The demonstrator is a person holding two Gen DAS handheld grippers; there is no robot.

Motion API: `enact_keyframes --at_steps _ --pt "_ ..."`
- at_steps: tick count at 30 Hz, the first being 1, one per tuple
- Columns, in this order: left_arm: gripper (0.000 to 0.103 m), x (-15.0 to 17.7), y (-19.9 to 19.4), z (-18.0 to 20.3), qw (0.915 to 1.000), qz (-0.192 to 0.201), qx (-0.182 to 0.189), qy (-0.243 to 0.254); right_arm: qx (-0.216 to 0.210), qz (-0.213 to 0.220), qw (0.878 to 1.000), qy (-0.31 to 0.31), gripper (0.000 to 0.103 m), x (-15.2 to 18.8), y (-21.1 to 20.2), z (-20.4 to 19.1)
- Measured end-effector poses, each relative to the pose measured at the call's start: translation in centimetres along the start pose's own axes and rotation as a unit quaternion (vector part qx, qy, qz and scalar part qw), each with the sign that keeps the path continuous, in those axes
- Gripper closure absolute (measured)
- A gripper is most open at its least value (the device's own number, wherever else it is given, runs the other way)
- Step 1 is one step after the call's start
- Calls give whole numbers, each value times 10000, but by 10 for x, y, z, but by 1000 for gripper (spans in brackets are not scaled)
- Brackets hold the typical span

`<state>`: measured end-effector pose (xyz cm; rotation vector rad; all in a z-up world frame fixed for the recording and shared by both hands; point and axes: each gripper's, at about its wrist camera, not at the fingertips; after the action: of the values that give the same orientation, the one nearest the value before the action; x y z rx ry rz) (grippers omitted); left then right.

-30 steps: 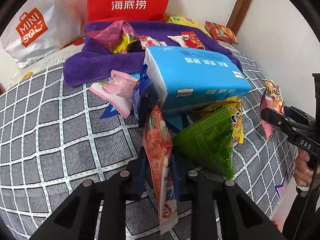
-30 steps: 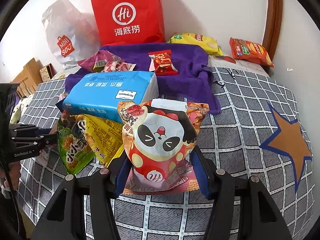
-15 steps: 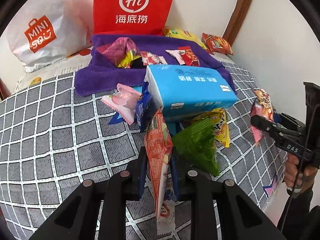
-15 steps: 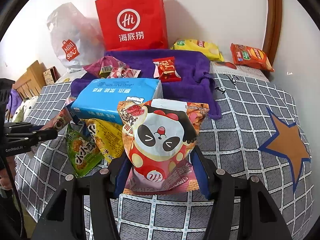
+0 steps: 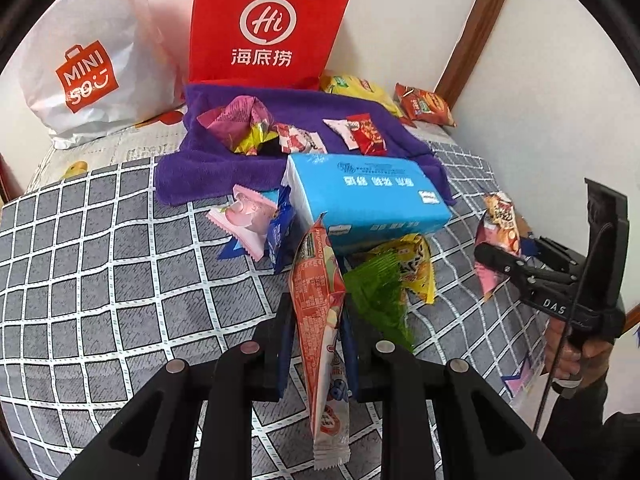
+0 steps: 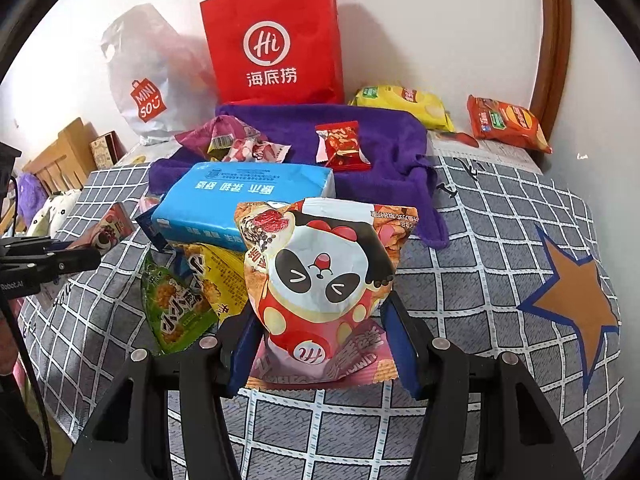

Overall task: Organize snacks
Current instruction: 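Carry both held packets up toward the purple towel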

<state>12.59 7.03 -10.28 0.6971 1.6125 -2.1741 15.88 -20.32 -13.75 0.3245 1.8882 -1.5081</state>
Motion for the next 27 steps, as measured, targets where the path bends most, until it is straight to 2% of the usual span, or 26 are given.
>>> enact_keyframes --at_steps 14,27 --pt "82 -17 -12 4 9996 174 218 -34 -54 147 9998 -108 45 -20 -5 -8" --pt "83 -51 -18 18 9988 323 375 48 -80 336 9990 -271 45 -54 -11 -18"
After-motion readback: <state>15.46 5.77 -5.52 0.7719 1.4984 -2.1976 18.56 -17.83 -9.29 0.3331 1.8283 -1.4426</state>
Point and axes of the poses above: each gripper's, at about its wrist camera, not at the fingertips, and y roughly the way its jaws point, z to its right, x to its underside
